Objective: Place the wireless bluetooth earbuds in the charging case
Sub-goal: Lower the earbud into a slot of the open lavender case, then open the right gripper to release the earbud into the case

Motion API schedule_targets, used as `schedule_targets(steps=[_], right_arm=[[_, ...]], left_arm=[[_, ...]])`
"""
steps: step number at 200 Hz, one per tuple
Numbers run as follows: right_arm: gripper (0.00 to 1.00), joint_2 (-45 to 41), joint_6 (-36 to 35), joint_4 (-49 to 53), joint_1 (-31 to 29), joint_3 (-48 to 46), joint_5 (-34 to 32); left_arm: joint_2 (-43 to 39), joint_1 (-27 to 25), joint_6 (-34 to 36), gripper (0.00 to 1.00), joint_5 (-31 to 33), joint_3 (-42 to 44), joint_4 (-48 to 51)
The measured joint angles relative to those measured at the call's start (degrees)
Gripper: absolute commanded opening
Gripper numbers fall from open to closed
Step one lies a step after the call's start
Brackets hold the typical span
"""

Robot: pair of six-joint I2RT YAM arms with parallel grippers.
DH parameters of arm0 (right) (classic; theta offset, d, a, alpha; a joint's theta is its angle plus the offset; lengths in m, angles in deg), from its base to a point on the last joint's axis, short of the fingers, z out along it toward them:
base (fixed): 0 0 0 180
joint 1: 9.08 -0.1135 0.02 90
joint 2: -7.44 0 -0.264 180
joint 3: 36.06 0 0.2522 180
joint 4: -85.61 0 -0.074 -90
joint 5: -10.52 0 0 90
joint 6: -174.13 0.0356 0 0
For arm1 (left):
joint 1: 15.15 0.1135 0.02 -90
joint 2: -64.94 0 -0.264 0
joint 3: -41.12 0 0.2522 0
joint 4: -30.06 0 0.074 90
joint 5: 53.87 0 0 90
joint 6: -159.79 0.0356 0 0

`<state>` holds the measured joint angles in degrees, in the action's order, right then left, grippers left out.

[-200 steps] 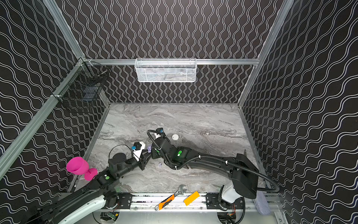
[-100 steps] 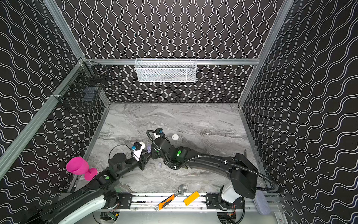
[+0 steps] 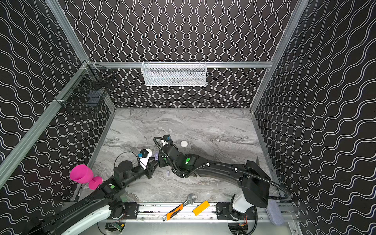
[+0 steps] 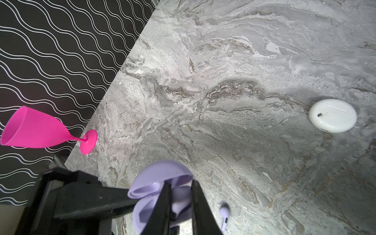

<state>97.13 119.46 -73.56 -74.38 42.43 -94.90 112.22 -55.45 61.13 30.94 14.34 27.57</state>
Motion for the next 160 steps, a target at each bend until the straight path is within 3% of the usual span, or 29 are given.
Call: schedule_targets(steps=[160], right_arm=[[0.3,-0.13,-0.04,0.0,-0.11,0.5,0.52]], left_arm=[[-0.15,0.0,-0.02,0.08,0.02,0.0,-0.35]])
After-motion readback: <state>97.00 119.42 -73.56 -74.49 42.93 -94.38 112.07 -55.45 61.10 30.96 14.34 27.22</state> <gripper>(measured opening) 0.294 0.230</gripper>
